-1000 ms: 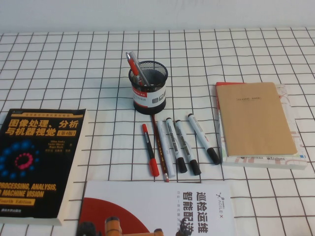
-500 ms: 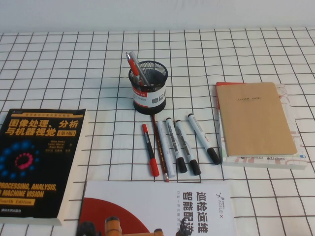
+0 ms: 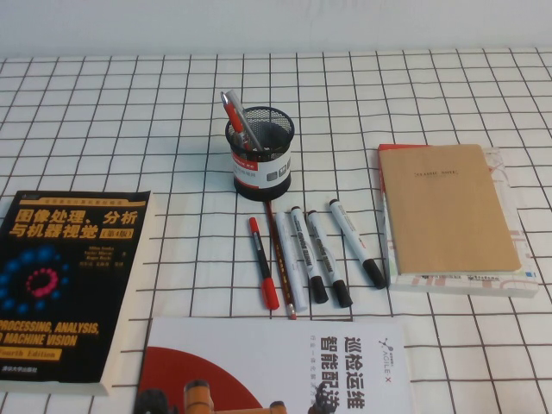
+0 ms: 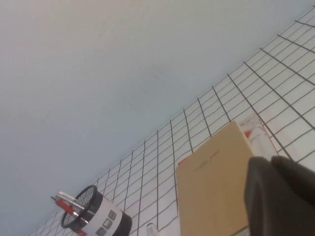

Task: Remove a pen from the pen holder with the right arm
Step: 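Take a marker out of the pen holder and lay it on the table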

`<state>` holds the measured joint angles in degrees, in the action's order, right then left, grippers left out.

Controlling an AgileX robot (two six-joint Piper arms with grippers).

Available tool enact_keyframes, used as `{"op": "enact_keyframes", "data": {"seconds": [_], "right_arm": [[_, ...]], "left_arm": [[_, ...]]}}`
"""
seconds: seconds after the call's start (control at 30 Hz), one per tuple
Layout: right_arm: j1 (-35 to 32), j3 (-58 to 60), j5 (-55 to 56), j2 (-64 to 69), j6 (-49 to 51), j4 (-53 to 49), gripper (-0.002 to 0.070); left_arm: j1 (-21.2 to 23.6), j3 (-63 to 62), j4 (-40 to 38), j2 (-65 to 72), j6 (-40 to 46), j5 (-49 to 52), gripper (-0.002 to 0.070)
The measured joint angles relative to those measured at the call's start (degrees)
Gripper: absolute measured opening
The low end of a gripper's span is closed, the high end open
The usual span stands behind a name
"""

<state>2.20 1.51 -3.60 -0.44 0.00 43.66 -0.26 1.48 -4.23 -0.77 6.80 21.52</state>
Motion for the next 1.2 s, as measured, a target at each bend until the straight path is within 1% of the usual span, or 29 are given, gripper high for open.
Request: {"op": "enact_keyframes", "data": {"seconds": [0.17,0.27,0.4,0.5,0.7,0.83,1.03,1.13,1.2], "right_arm": [[0.0,0.0,-2.1,0.0,0.0,1.7,-0.0016],[0.0,-0.6,-6.8,0.0,0.0,2.3,-0.0016],[0.0,-5.7,-14.4,2.4,0.0,0.4,-0.0016],[0.0,-11.4,-20.7,8.0,0.0,-3.7,-0.0016],[0.0,-21.9,-33.4,23.3,0.0,-12.2,-0.0016],[0.0,-26.6,-39.0,32.6,-0.4,-16.8,-0.0016],[0.0,-29.9,-41.0,43.1,-4.1,-18.0,-0.0016],[0.3,-31.3,-39.8,48.3,-5.5,-17.8,-0.0016],[1.9,-32.7,-38.3,52.0,-5.9,-18.0,-0.0016]], "left_arm": [[0.0,0.0,0.0,0.0,0.0,0.0,-0.0004],[0.0,0.0,0.0,0.0,0.0,0.0,-0.0004],[0.0,0.0,0.0,0.0,0.0,0.0,-0.0004],[0.0,0.0,0.0,0.0,0.0,0.0,-0.0004],[0.0,0.0,0.0,0.0,0.0,0.0,-0.0004],[0.0,0.0,0.0,0.0,0.0,0.0,-0.0004],[0.0,0.0,0.0,0.0,0.0,0.0,-0.0004],[0.0,0.0,0.0,0.0,0.0,0.0,-0.0004],[0.0,0.0,0.0,0.0,0.0,0.0,-0.0005]]}}
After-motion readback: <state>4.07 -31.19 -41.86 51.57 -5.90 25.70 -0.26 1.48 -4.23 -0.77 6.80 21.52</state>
